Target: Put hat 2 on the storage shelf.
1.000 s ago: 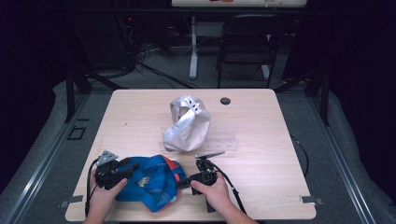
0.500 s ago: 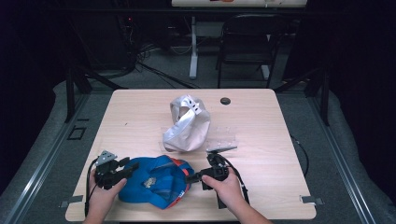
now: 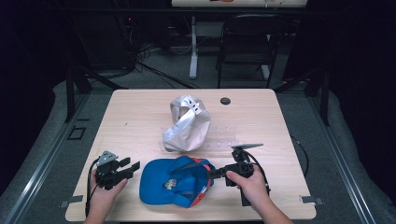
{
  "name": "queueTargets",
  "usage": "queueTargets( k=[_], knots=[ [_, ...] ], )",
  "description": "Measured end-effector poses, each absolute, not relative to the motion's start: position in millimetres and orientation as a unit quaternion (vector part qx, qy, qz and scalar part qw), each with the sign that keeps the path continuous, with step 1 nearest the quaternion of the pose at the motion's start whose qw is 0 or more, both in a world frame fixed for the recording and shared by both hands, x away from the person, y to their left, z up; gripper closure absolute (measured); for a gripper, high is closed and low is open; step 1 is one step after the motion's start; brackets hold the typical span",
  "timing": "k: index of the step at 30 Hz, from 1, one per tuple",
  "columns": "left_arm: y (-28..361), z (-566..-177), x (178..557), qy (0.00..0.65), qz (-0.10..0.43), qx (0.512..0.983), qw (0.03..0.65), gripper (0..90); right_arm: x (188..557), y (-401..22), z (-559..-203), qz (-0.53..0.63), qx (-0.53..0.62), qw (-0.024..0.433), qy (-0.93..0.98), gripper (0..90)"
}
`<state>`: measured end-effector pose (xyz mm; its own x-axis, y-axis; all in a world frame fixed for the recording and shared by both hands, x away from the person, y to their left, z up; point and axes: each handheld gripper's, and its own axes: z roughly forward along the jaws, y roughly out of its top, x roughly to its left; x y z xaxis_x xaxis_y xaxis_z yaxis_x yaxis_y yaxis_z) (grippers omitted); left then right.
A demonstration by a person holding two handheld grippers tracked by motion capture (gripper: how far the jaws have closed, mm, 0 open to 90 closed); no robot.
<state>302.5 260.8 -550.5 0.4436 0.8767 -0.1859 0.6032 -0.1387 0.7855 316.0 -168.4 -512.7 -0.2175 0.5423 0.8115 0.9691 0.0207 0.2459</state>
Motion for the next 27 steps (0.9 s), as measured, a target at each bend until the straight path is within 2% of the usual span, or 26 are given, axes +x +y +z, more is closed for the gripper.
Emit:
queueTargets(
  k=[7,11,18,27],
  knots=[
    [261,-551,303,0.502,0.162,0.737,0.422,49.2,321,-191,-496,-0.422,-0.567,0.269,-0.654,77.7],
    [260,-551,302,0.501,0.162,0.737,0.423,49.2,324,-201,-480,-0.443,-0.56,0.299,-0.633,77.8],
    [260,-550,302,0.501,0.159,0.74,0.421,49.2,328,-203,-467,-0.474,-0.554,0.351,-0.588,77.8],
    [260,-551,303,0.501,0.162,0.737,0.423,49.2,332,-198,-446,-0.485,-0.549,0.369,-0.572,77.9]
  ],
)
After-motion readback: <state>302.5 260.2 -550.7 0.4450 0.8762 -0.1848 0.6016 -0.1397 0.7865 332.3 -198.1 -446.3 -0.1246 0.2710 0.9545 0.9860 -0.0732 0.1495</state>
